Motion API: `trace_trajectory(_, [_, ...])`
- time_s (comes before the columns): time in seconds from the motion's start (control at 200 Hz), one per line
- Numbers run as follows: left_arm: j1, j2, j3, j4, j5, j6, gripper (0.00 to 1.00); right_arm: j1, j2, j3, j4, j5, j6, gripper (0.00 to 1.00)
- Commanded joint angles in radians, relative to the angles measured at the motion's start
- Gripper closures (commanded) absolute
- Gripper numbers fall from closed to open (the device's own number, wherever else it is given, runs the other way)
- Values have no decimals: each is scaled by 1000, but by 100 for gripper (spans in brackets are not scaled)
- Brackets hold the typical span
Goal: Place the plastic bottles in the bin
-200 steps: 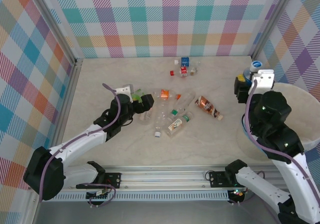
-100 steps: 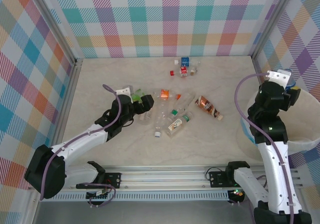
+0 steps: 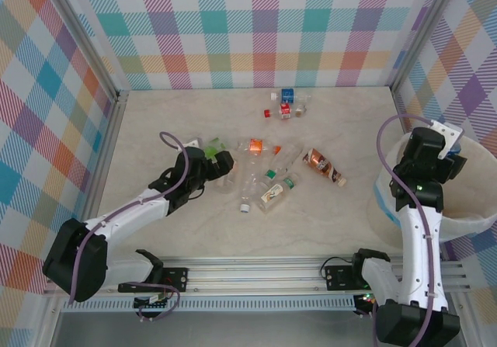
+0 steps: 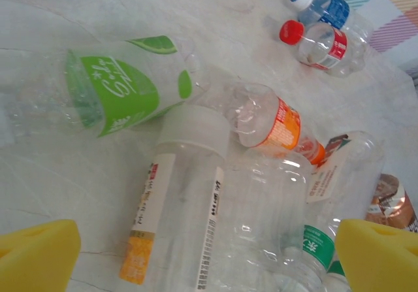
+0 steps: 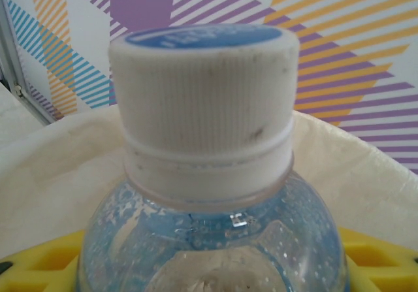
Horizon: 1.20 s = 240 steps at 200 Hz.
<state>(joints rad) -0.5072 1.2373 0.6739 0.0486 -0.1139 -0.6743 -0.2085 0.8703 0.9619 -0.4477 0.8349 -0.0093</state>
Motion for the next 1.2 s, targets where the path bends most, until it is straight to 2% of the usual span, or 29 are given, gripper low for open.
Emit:
trace_trajectory(0.0, [34,1,21,-31,14,-26,0,-11,2,-2,-3,2,54,37])
trace_trajectory(0.21, [69,-15,0,-38,17,-45,0,-12,4,6,-9,1,65,34])
trace_trajectory(0.405, [101,-12,14,-68,38,-20,0,-11,-15,10,-42,-15,100,24])
trace_trajectory(0.6, [156,6,72,-156,54,44,0,-11,-36,72,-137,-119,118,16])
trace_trajectory(0.88, [207,100,167,-251,115,152,0,-11,-109,89,-138,-396,151,3])
trace_trajectory(1.025, [219,166,236,-314,111,209,0,-10,-136,102,-131,-466,173,0])
trace_trajectory(1.195, [242,227,272,-303,97,271,0,-10,-141,116,-143,-532,181,0])
